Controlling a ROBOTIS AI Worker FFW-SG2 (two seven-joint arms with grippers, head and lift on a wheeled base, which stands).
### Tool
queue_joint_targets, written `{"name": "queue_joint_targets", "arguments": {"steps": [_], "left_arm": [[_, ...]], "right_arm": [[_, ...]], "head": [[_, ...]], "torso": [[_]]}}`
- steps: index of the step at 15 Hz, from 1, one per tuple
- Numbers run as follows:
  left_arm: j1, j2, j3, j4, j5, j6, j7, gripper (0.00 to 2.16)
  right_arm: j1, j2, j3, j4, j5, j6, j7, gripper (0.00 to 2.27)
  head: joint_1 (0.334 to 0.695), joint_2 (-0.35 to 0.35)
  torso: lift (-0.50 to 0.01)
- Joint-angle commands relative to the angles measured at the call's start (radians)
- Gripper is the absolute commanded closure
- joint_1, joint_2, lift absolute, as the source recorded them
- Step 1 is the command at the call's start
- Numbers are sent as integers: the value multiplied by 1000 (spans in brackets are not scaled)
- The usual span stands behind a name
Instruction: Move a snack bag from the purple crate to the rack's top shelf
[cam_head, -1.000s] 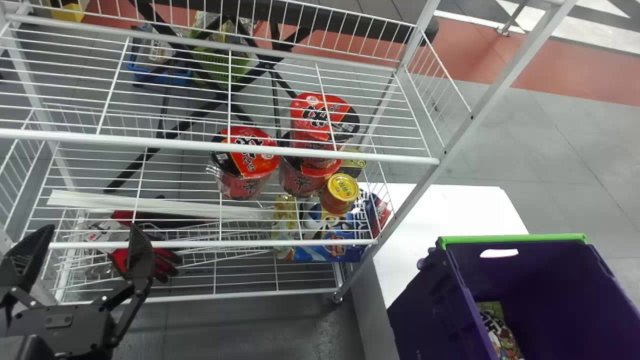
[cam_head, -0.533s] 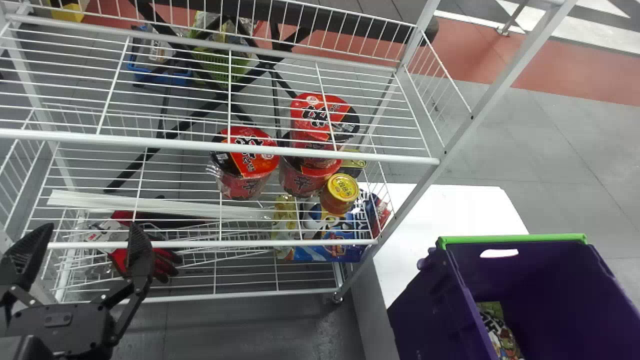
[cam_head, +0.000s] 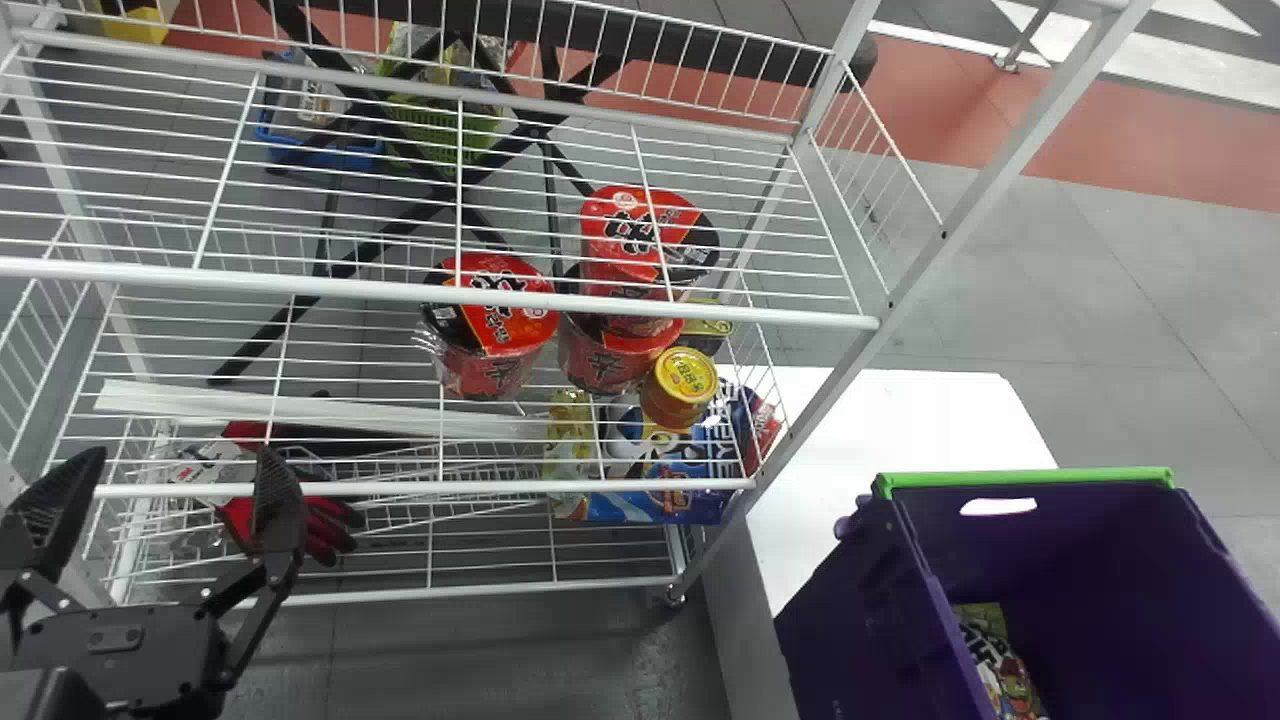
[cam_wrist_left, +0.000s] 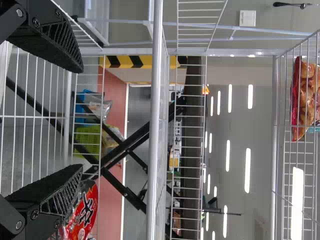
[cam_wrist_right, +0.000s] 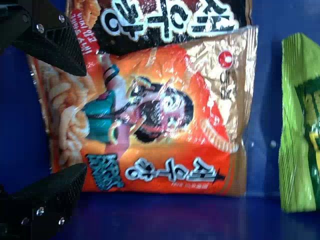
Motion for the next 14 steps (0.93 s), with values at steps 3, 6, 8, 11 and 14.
{"name": "queue_joint_targets", "arguments": {"steps": [3,6,8,11,14], "left_arm": [[0,1,-1,-1,0,0,0,154],[-4,8,1,-1,6,0,-2,154],[-10,9,4,2,15,0,-7,154],[-16,8,2,13,20,0,-11,154],[-17,8,4,14,23,0,-11,154]], "right_arm": [[-19,18,22,0,-7,2,-23,188],[-23,22,31,3,-2,15,-27,188],[-26,22,31,10,1,15,-27,188],[-34,18,33,29,4,5,-31,383],[-45,10,37,41,4,8,-32,1659]], "head": [[695,-350],[695,-350],[695,-350],[695,-350],[695,-350]], "torso": [[-456],[-456],[-456],[-456],[-456]]}}
